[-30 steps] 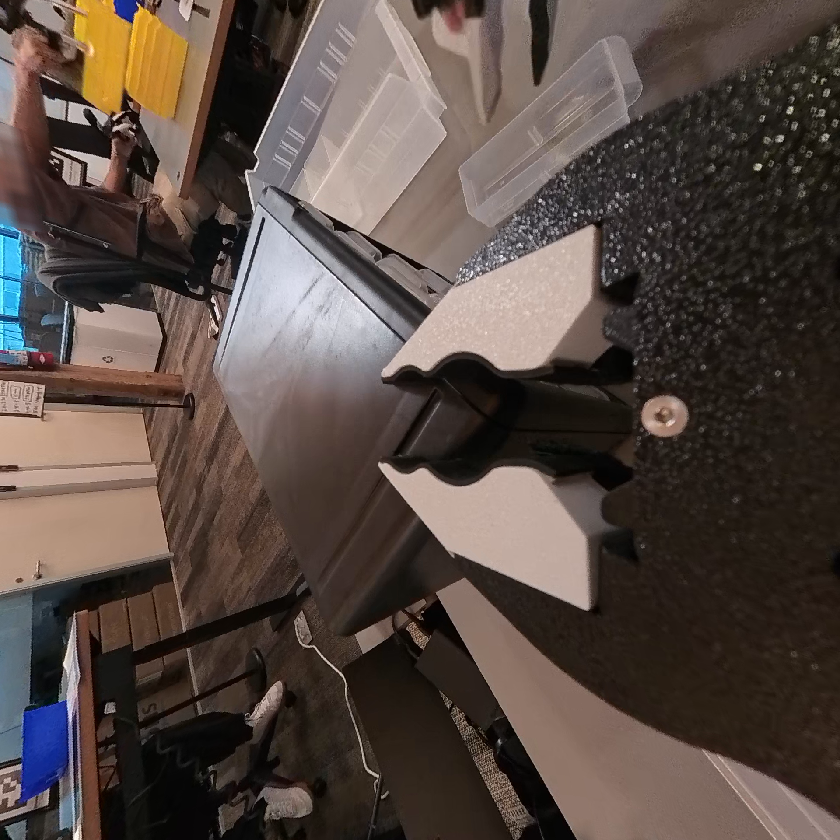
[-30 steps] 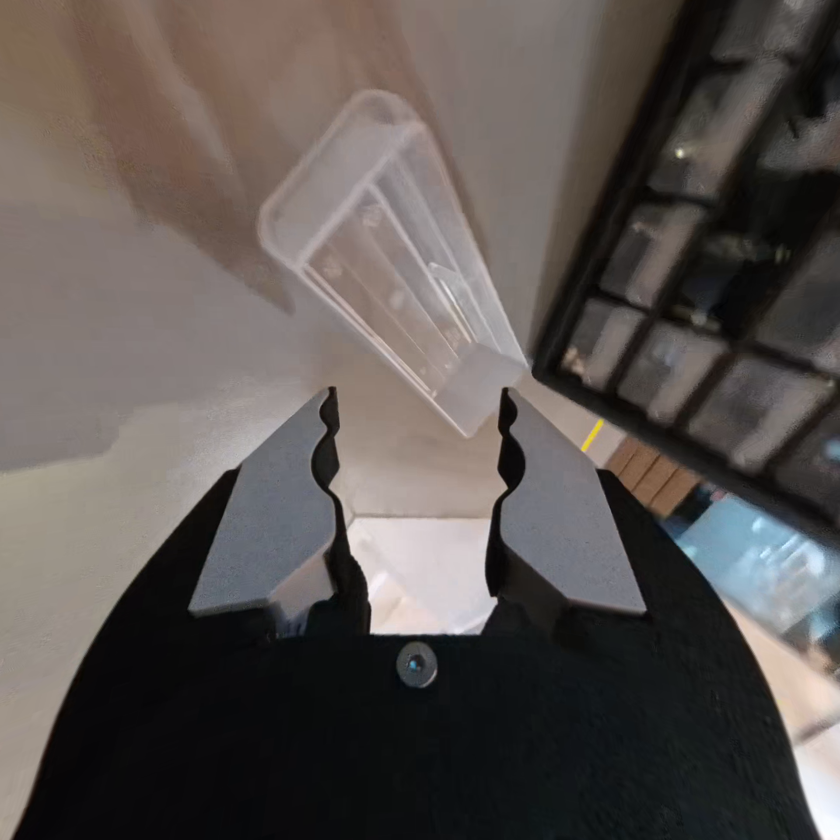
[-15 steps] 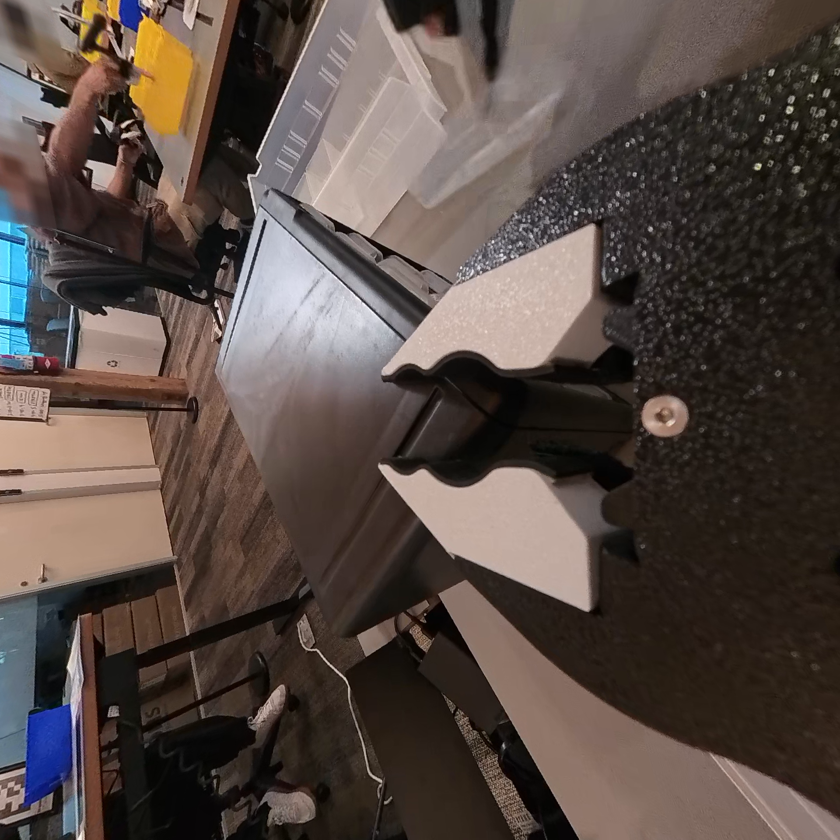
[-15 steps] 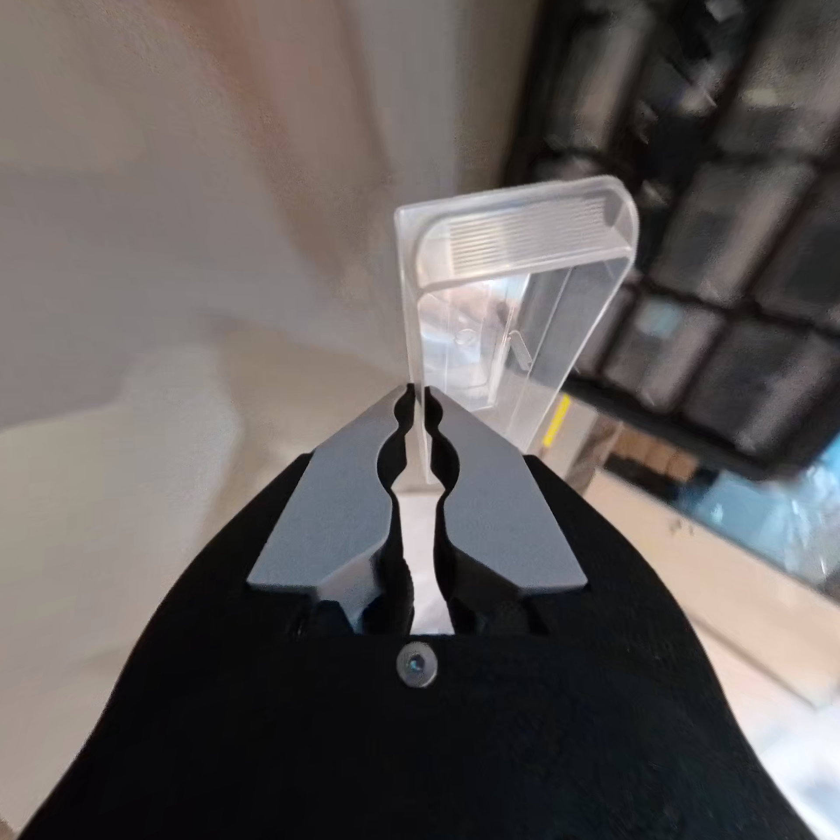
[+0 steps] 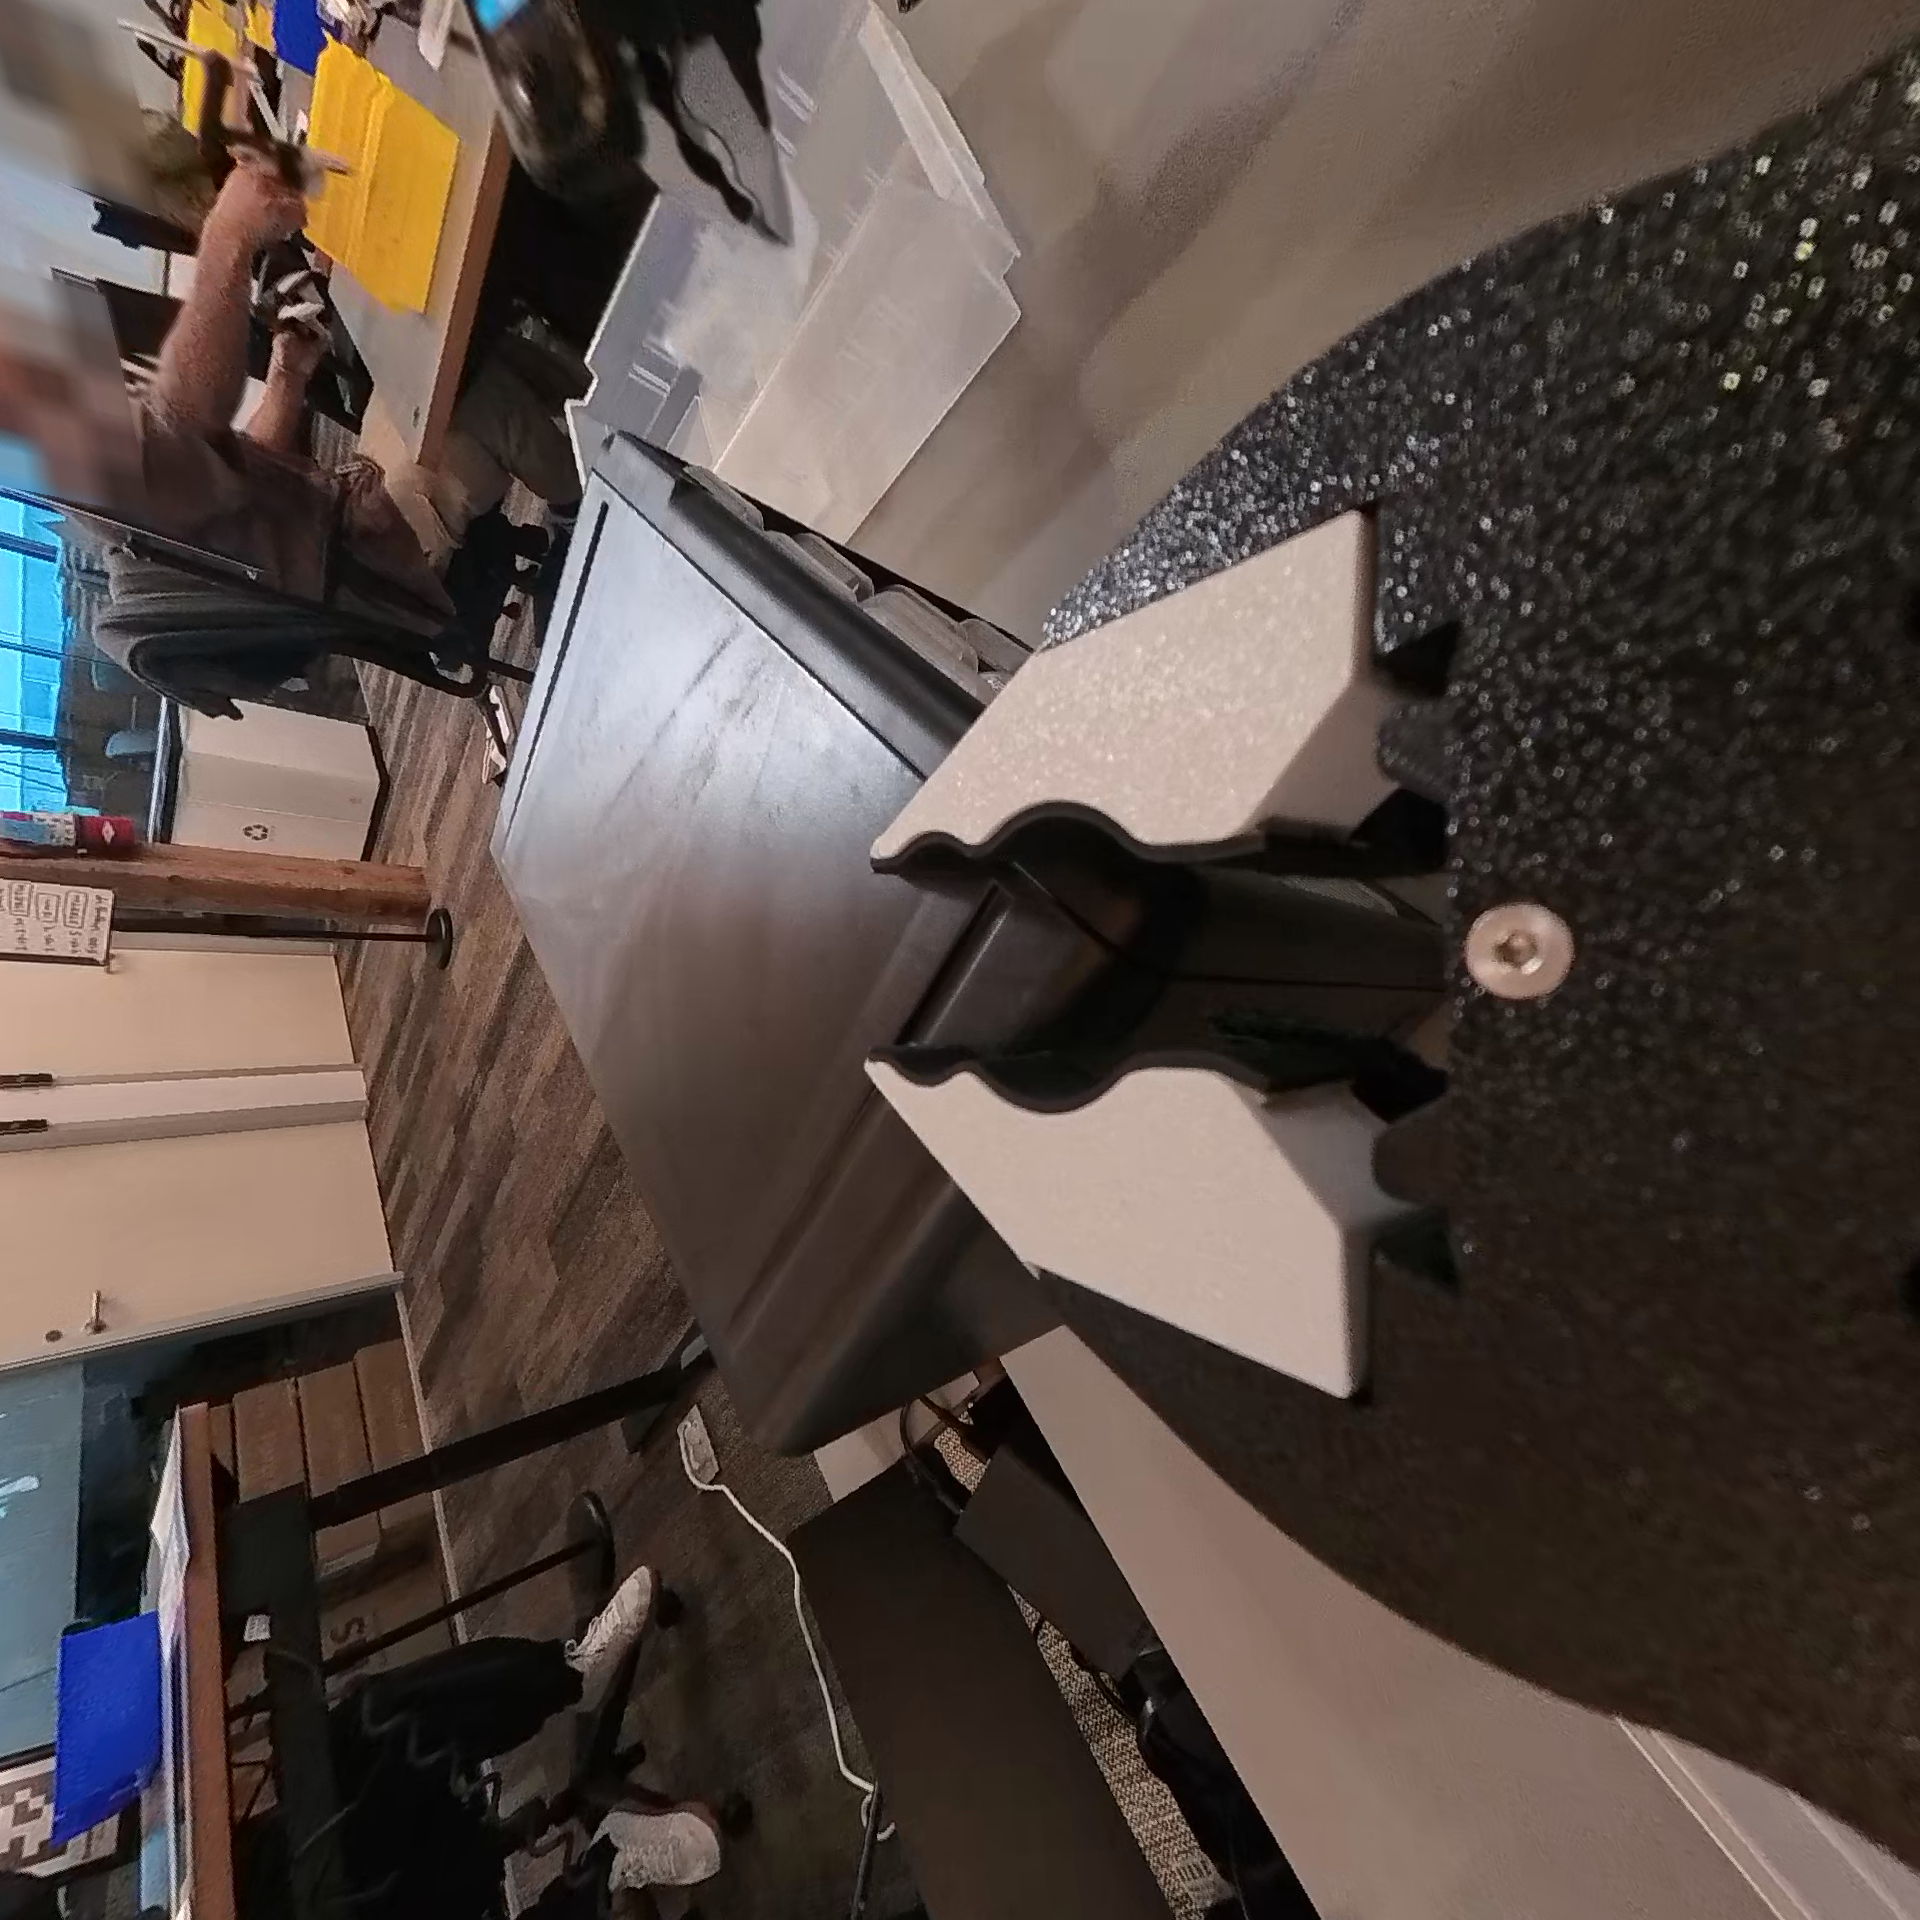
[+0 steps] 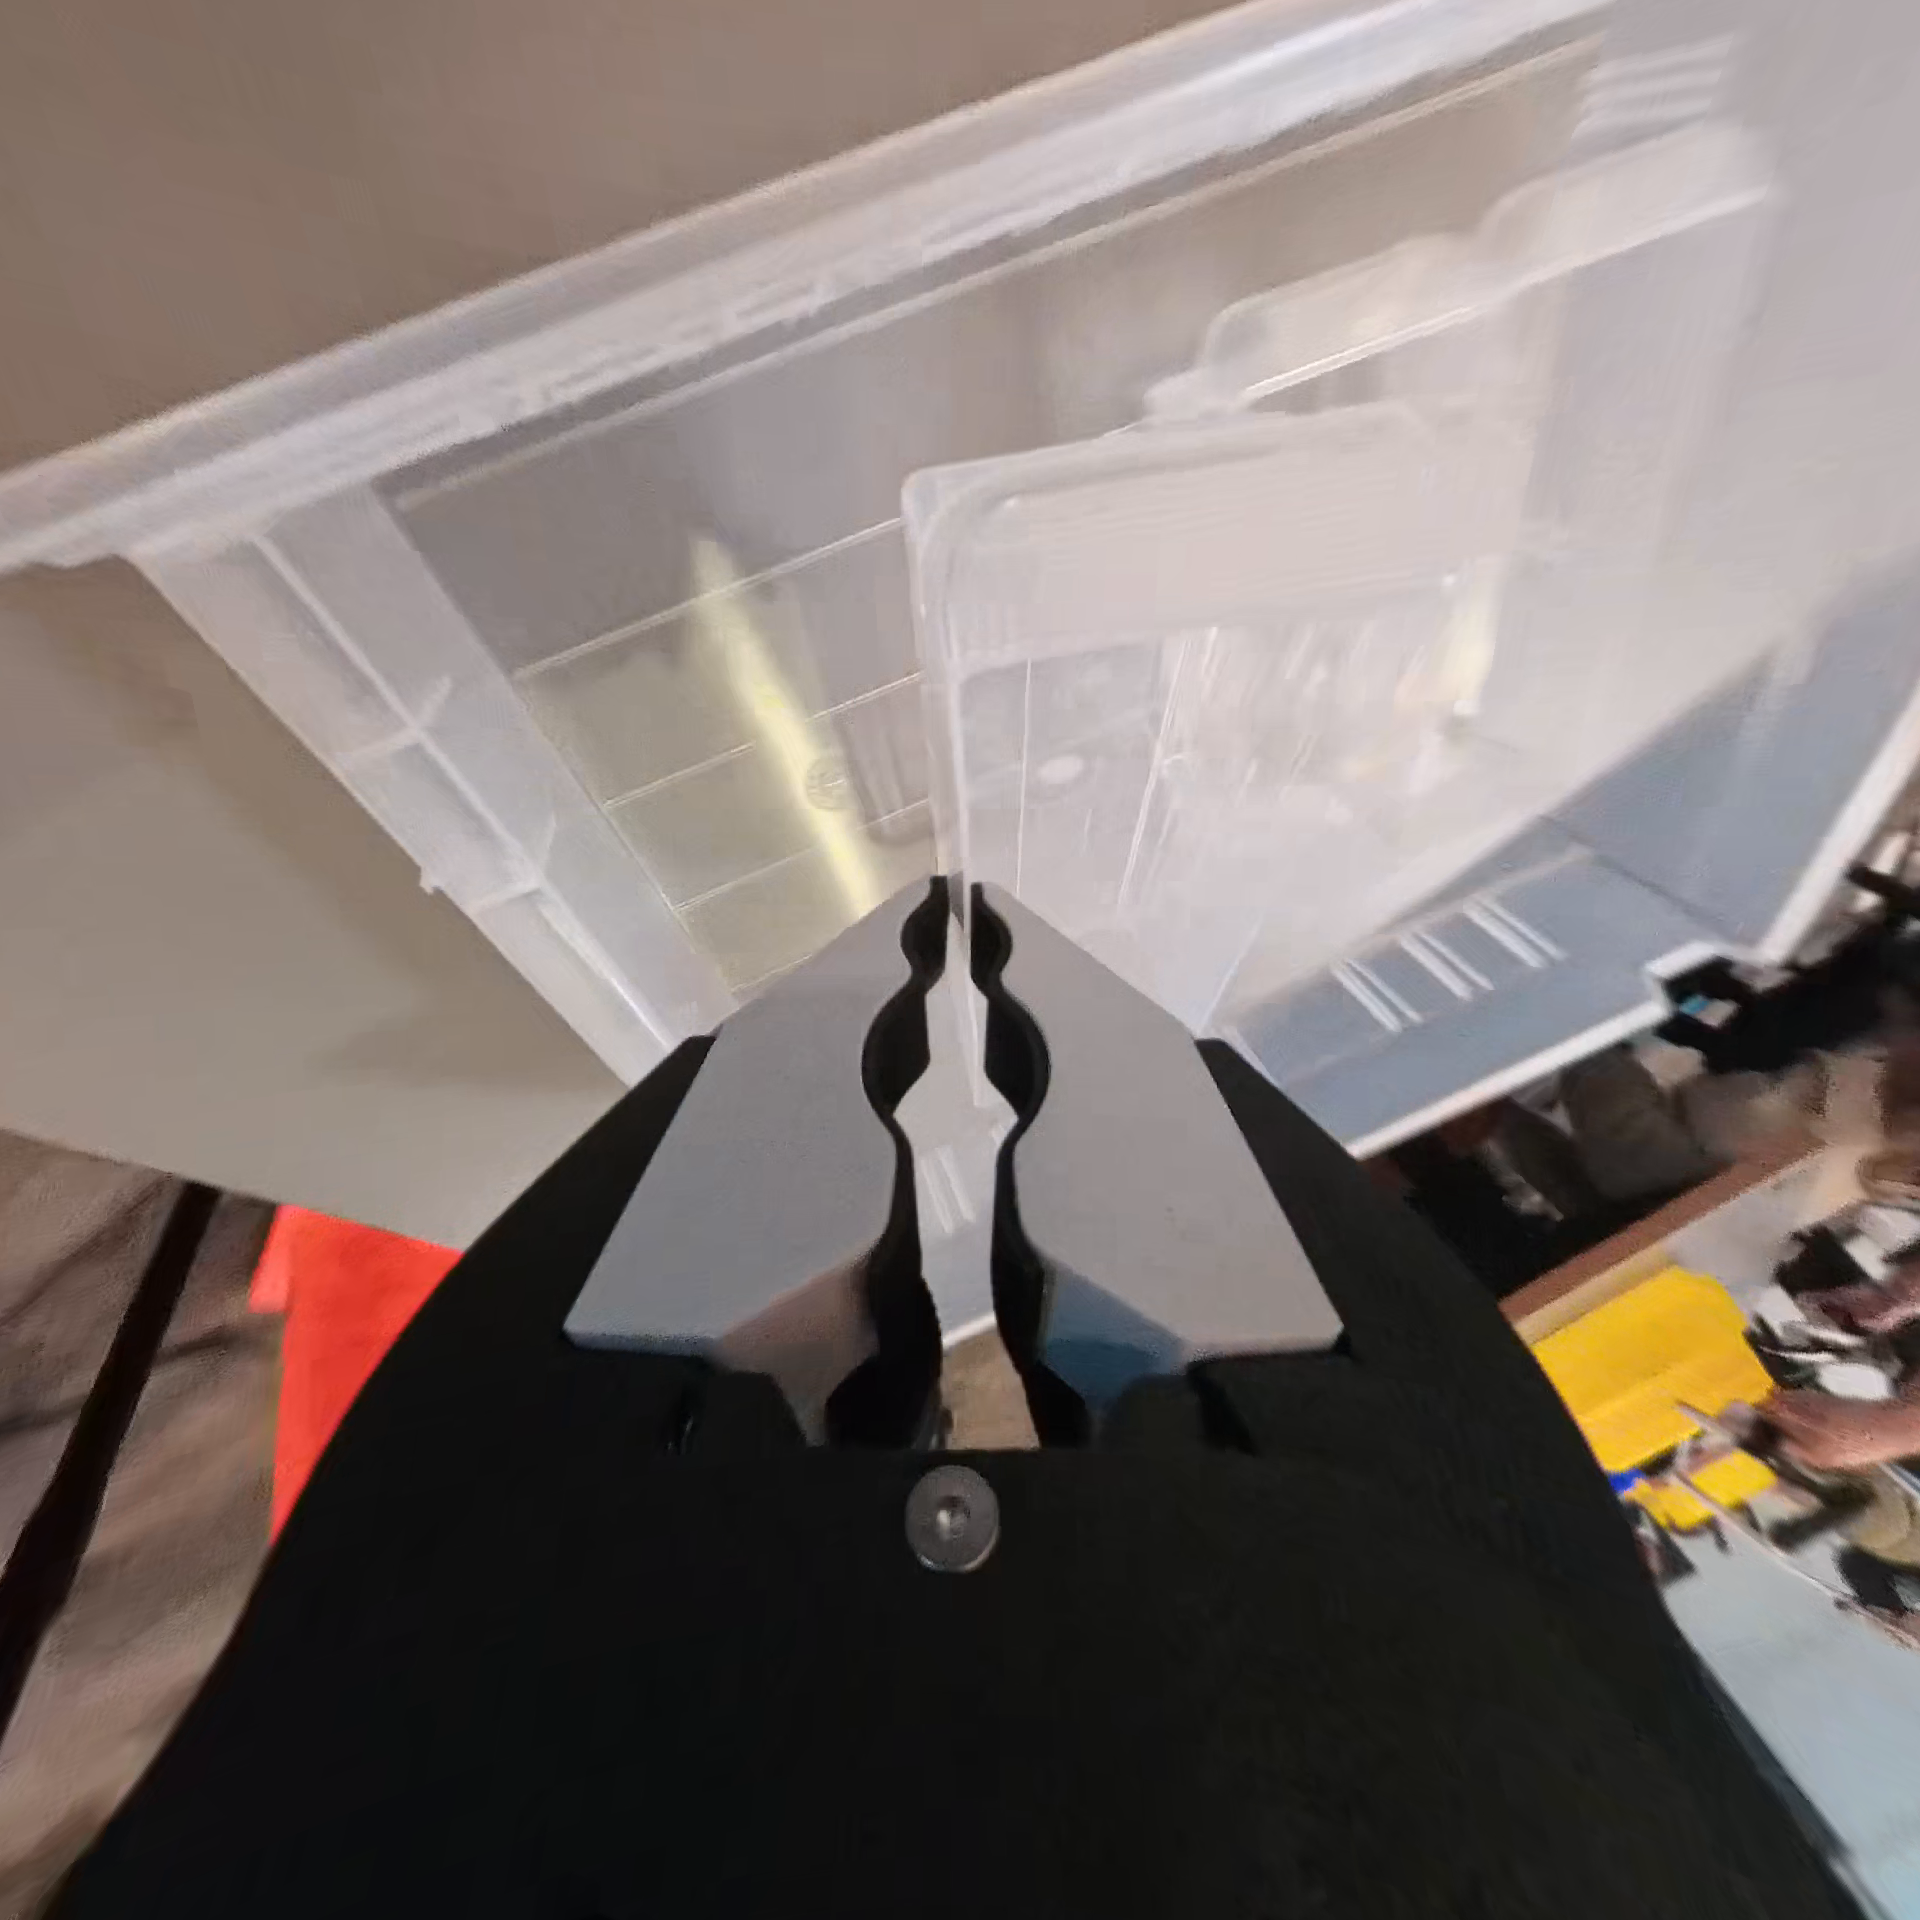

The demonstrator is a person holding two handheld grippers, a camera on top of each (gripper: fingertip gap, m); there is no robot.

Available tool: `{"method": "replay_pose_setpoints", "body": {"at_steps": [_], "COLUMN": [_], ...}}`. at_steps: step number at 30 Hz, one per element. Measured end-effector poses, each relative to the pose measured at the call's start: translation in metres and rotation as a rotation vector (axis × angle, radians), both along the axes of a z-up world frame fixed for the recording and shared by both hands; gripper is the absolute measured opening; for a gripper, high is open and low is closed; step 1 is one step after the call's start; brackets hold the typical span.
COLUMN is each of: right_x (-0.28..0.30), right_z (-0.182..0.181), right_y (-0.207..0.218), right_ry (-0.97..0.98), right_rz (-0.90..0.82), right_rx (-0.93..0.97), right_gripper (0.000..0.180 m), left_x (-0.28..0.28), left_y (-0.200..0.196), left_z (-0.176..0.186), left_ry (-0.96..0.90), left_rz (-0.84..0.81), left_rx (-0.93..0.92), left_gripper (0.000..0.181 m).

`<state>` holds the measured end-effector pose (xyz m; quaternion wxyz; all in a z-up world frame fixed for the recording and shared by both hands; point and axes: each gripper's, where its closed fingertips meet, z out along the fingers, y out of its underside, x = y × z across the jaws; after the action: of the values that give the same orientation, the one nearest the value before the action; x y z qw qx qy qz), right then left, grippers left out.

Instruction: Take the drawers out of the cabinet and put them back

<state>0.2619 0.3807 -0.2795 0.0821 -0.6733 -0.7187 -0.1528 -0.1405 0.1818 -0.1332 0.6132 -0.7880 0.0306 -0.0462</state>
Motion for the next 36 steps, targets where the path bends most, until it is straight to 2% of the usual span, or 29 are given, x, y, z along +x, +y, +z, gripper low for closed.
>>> {"method": "replay_pose_setpoints", "body": {"at_steps": [5, 11, 15, 16, 17, 20, 23, 25, 27, 30, 34, 36], "right_x": [0.006, 0.001, -0.003, -0.004, -0.004, -0.005, -0.011, -0.031, -0.066, -0.129, -0.206, -0.226], "right_z": [-0.045, -0.055, -0.055, -0.054, -0.052, -0.028, 0.024, 0.059, 0.082, 0.090, 0.059, 0.037], "right_y": [0.002, 0.022, 0.028, 0.029, 0.029, 0.032, 0.036, 0.022, -0.004, -0.053, -0.117, -0.125], "right_ry": [-0.181, -0.285, -0.281, -0.268, -0.254, -0.173, -0.045, 0.091, 0.229, 0.360, 0.468, 0.457], "right_rz": [0.043, 0.063, 0.065, 0.060, 0.047, -0.006, -0.064, -0.052, 0.024, 0.246, 0.601, 0.708], "right_rx": [-0.129, -0.109, -0.087, -0.074, -0.064, 0.005, 0.191, 0.289, 0.342, 0.426, 0.540, 0.618], "right_gripper": [0.002, 0.002, 0.011, 0.025, 0.033, 0.039, 0.040, 0.041, 0.042, 0.042, 0.036, 0.033], "left_x": [0.000, 0.000, 0.000, 0.000, 0.000, 0.000, 0.000, 0.000, 0.000, 0.000, 0.000, 0.000], "left_y": [0.000, 0.000, 0.000, 0.000, 0.000, 0.000, 0.000, 0.000, 0.001, 0.001, 0.001, 0.001], "left_z": [0.000, 0.000, 0.000, 0.000, 0.000, 0.000, 0.000, 0.000, 0.000, 0.000, 0.000, 0.000], "left_ry": [0.000, 0.003, 0.002, 0.003, 0.003, 0.002, 0.000, -0.001, -0.003, 0.000, 0.000, 0.000], "left_rz": [0.001, 0.003, 0.003, 0.002, 0.002, 0.001, -0.001, -0.002, -0.003, 0.000, 0.001, 0.001], "left_rx": [-0.001, -0.002, -0.002, -0.002, -0.002, -0.001, 0.001, 0.002, 0.002, 0.001, 0.001, 0.000], "left_gripper": [0.030, 0.031, 0.030, 0.030, 0.030, 0.030, 0.031, 0.031, 0.031, 0.031, 0.031, 0.031]}}
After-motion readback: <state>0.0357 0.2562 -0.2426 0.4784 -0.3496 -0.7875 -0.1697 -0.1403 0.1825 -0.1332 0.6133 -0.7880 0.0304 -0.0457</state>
